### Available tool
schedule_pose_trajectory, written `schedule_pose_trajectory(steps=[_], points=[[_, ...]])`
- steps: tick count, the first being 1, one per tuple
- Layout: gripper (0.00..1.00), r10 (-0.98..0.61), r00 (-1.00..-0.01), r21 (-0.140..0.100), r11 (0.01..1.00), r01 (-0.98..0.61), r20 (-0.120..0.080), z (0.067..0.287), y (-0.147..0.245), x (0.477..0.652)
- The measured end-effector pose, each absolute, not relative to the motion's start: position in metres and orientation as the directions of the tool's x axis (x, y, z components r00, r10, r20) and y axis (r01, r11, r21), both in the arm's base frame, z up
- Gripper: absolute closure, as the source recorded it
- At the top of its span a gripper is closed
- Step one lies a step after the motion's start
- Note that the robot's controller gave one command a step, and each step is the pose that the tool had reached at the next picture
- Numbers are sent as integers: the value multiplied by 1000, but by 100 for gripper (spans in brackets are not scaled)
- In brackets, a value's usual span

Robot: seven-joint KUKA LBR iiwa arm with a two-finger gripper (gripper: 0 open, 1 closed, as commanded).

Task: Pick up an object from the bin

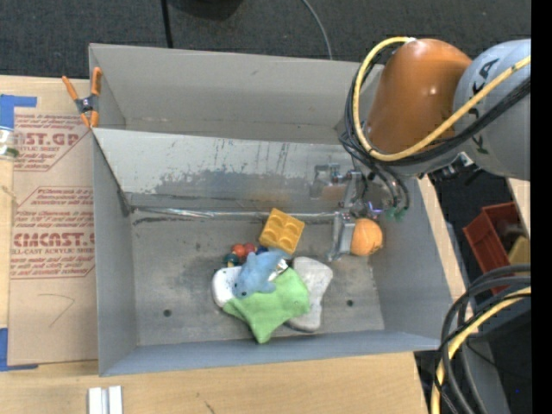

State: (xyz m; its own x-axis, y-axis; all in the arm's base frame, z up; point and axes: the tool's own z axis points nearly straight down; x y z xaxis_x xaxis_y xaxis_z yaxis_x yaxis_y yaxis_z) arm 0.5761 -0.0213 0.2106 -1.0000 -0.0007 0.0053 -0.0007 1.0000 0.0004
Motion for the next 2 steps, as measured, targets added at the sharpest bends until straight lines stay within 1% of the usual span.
schedule_pose_trajectory(steps=[1,2], points=[[0,-1,-1000,0,1000,-1,-2,215,-21,578],[0,-19,-1000,-1,1000,-19,-9,177,-7,567]])
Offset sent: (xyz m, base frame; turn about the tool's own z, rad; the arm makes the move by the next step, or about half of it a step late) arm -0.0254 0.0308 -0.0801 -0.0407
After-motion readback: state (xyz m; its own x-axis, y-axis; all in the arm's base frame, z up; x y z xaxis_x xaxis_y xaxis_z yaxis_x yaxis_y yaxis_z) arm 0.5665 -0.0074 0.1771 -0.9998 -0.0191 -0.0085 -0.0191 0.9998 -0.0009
